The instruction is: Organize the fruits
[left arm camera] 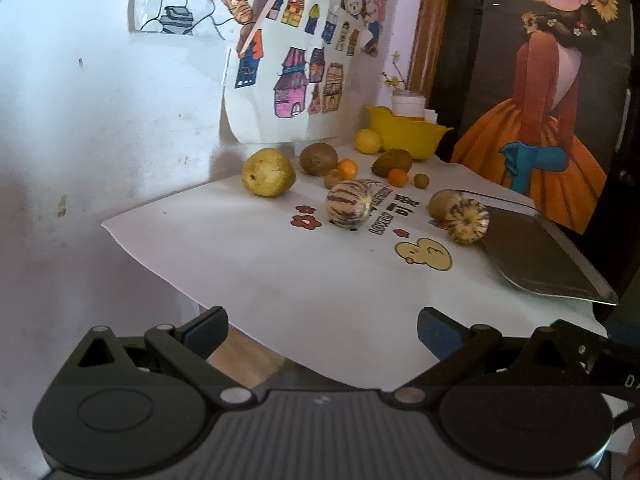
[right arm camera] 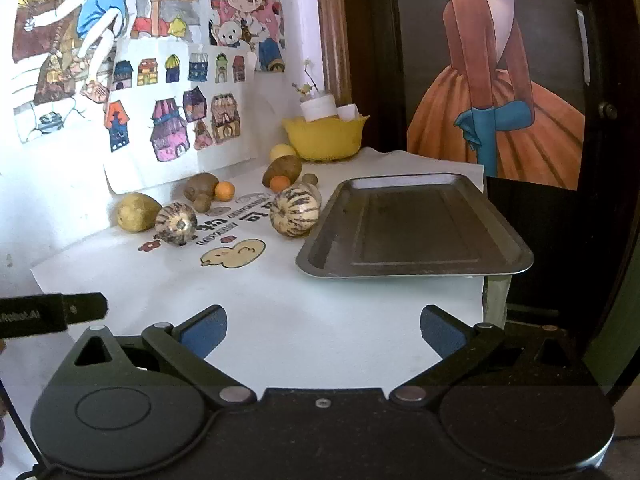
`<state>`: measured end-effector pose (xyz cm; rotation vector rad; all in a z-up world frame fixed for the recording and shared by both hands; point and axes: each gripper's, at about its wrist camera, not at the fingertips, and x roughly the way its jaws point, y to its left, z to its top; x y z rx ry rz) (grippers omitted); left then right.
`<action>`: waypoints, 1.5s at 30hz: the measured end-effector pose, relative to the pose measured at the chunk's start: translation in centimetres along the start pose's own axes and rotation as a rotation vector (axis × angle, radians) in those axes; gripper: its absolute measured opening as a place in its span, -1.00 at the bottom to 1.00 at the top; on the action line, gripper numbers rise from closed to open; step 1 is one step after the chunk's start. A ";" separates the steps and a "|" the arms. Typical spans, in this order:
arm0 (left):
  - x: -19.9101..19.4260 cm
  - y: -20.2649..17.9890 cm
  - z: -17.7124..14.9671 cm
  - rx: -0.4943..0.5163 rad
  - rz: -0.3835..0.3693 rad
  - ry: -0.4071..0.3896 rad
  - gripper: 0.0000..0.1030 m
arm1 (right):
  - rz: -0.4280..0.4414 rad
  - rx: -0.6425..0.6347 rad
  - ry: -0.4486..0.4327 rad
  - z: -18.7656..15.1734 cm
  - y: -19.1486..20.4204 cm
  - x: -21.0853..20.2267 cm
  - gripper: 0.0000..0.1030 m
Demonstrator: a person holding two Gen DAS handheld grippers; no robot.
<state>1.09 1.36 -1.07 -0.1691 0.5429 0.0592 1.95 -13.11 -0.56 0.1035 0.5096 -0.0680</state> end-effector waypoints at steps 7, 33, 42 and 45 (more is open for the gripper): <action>1.5 0.7 1.6 -0.004 0.027 0.015 0.99 | 0.019 -0.034 0.036 0.6 -0.1 1.7 0.99; 8.9 -0.1 8.3 0.033 -0.080 0.064 0.99 | 0.183 -0.426 0.176 8.2 0.3 8.2 0.99; 11.5 -0.6 8.9 0.065 -0.104 0.104 0.99 | 0.285 -0.638 0.176 10.0 2.1 11.6 0.99; 12.2 -0.8 8.9 0.070 -0.113 0.117 0.99 | 0.280 -0.672 0.164 10.2 2.3 12.8 0.97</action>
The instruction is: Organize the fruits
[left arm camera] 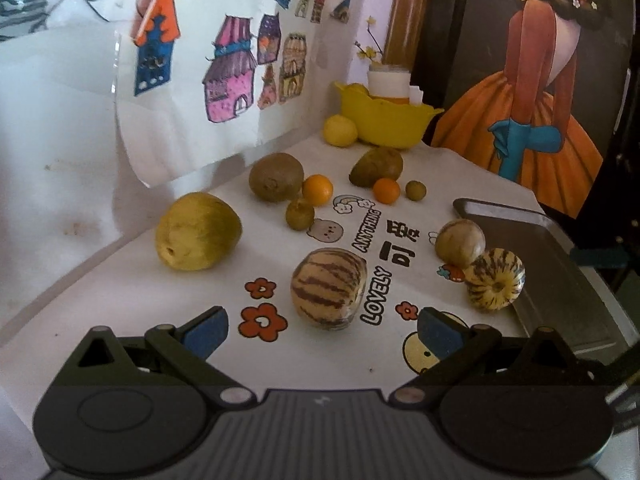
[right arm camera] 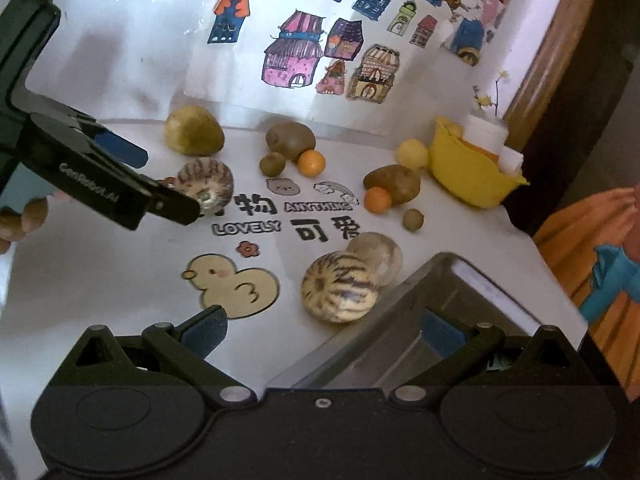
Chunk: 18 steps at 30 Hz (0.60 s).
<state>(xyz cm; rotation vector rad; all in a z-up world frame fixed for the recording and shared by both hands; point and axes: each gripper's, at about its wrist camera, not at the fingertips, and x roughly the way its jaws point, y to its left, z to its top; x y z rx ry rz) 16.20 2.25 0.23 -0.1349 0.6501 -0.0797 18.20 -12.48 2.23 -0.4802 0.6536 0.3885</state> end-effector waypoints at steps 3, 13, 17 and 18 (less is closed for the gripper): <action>0.6 0.0 0.2 -0.004 -0.002 0.001 0.99 | 0.003 -0.003 0.006 0.2 -0.6 1.0 0.93; 1.9 0.0 0.9 -0.019 -0.029 0.002 0.86 | 0.064 0.046 0.020 0.9 -2.1 3.2 0.69; 2.3 0.0 1.1 -0.026 -0.040 0.002 0.78 | 0.084 0.058 0.035 1.1 -2.2 3.9 0.58; 2.3 0.0 1.1 -0.026 -0.042 0.000 0.75 | 0.089 0.062 0.039 1.2 -2.2 4.1 0.52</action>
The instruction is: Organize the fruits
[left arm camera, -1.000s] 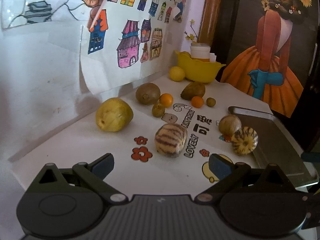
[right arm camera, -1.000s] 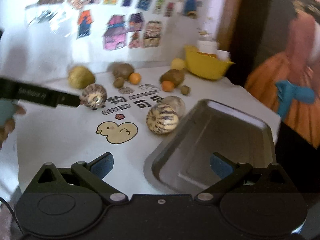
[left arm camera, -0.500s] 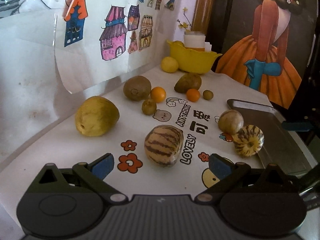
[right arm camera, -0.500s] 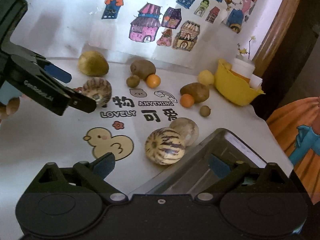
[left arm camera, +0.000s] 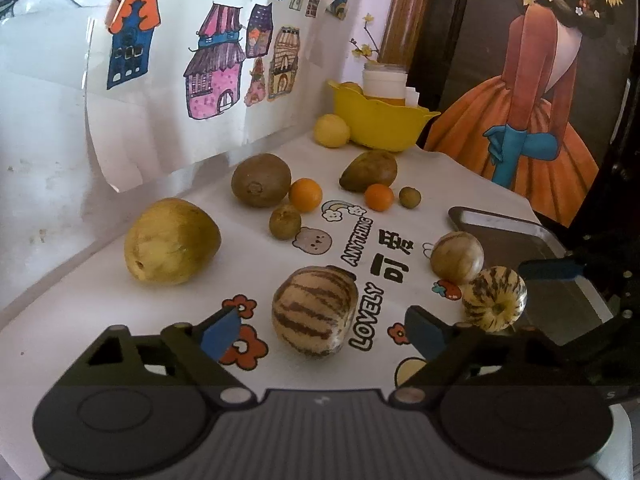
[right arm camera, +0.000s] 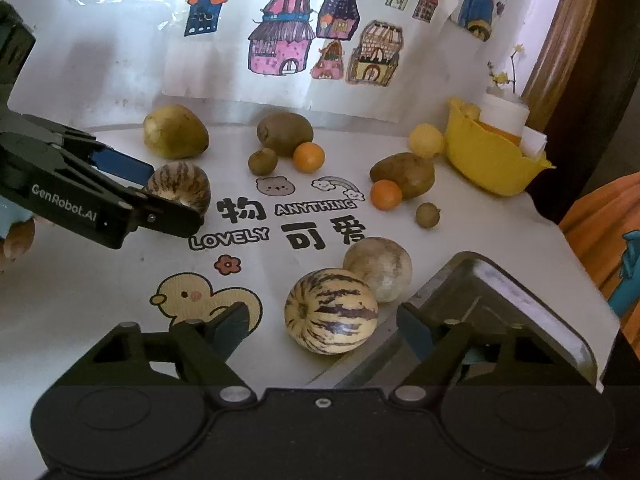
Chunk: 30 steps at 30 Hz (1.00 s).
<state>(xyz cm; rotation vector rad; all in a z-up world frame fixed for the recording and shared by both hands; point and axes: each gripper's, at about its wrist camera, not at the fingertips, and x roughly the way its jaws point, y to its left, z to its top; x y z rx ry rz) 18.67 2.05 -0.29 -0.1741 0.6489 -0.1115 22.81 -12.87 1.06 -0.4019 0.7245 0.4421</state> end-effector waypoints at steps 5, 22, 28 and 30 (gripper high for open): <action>0.3 -0.3 0.0 0.031 -0.004 0.001 0.60 | 0.009 0.009 0.018 -0.1 0.0 0.7 0.40; 1.2 -0.3 0.0 0.021 0.012 0.026 0.15 | -0.040 -0.015 0.036 0.3 0.1 2.2 0.10; 1.2 -0.6 0.0 0.035 0.040 0.027 -0.02 | -0.041 -0.004 0.024 0.0 0.1 2.0 0.09; 1.1 -0.5 0.0 0.034 0.040 0.025 -0.03 | -0.039 0.005 0.021 0.0 0.0 1.9 0.09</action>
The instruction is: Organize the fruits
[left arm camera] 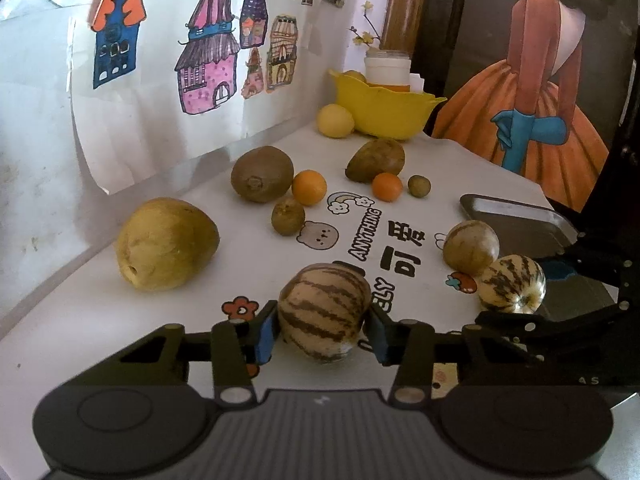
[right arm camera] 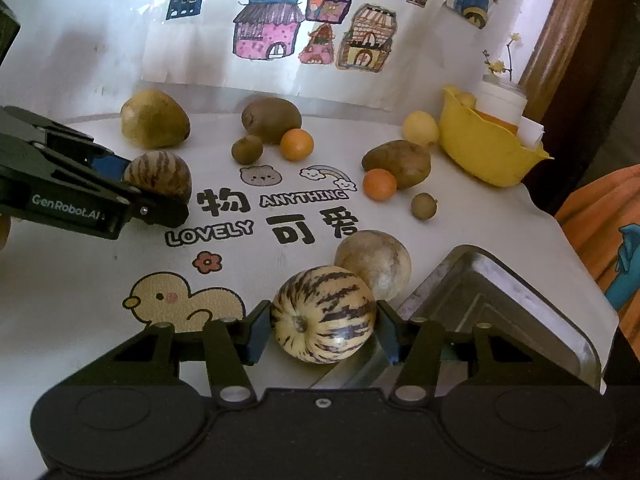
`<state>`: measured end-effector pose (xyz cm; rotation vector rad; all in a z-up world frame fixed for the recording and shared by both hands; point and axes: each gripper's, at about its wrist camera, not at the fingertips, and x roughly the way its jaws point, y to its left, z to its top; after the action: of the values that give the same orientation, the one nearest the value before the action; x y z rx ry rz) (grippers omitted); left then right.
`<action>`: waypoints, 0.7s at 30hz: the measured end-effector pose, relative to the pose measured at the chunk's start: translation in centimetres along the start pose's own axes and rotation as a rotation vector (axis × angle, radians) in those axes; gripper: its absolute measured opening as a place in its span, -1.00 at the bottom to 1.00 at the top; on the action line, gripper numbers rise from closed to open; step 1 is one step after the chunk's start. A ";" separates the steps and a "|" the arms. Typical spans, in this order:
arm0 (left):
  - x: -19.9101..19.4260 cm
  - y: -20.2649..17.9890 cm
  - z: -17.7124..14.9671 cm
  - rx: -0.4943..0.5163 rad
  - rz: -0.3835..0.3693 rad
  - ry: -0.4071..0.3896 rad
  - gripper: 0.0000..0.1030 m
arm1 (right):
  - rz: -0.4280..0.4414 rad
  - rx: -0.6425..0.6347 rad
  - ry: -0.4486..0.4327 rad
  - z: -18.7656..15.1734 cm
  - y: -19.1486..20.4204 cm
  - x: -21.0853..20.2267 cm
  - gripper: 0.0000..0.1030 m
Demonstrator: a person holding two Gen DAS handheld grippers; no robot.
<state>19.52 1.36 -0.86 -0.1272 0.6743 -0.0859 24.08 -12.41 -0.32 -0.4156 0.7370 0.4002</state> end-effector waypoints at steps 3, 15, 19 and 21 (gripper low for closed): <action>-0.1 -0.1 0.0 0.003 0.006 -0.002 -0.05 | 0.007 0.005 -0.003 -0.1 0.0 -0.2 0.08; -0.8 -1.2 0.3 -0.010 -0.035 0.005 -0.07 | 0.055 0.040 -0.050 -1.3 0.1 -2.7 0.08; -0.9 -2.3 1.4 0.004 -0.068 -0.004 -0.07 | 0.028 0.052 -0.071 -1.8 -1.1 -4.5 0.08; -0.9 -3.0 2.2 0.013 -0.093 -0.015 -0.07 | 0.006 0.059 -0.078 -2.0 -1.9 -5.2 0.08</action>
<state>20.13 -1.32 1.84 -0.1461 0.6526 -0.1781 20.37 -16.09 2.46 -0.3402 0.6732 0.3970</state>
